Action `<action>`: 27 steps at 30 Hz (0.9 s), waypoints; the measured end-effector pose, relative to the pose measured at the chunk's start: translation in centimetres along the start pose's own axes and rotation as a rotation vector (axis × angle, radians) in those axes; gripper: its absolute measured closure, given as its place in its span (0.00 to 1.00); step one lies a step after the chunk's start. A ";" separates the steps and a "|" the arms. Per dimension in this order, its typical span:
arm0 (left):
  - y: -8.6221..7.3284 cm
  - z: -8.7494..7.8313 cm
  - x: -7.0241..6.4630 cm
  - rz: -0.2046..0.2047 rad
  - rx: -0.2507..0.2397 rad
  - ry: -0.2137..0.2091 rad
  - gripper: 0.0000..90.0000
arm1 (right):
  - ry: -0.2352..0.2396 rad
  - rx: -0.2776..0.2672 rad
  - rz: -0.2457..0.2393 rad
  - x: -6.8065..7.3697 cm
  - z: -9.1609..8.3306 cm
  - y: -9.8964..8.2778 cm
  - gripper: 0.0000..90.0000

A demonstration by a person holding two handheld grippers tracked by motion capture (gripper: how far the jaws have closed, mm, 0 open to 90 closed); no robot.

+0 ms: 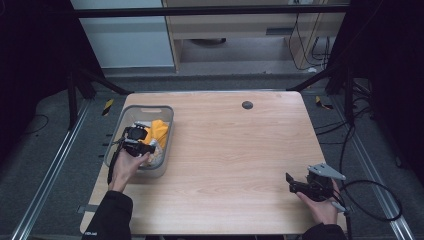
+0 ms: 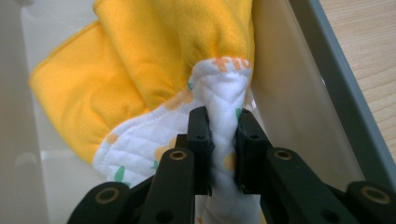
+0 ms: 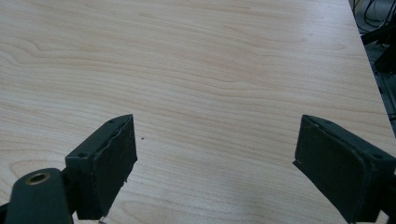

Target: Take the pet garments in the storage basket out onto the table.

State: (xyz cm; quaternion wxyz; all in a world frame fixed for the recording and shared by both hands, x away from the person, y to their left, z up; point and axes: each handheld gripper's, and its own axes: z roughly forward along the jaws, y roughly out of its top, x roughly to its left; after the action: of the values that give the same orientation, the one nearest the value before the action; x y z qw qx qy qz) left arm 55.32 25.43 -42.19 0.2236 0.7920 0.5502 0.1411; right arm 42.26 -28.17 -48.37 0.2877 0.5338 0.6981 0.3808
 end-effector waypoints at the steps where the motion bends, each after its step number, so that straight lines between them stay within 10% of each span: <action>1: 0.0 -0.1 0.0 -0.001 0.000 -0.001 0.89 | 0.000 0.000 -0.001 0.0 0.0 0.0 0.14; 27: 0.8 -7.1 0.5 0.039 -0.140 0.032 0.91 | -0.005 -0.006 -0.004 -0.1 -0.1 0.0 0.14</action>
State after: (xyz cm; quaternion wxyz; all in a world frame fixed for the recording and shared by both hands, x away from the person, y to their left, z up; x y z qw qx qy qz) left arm 52.75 27.07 -35.66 0.2668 0.7829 0.5268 0.1961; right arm 42.21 -28.32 -48.29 0.2918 0.5326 0.6972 0.3809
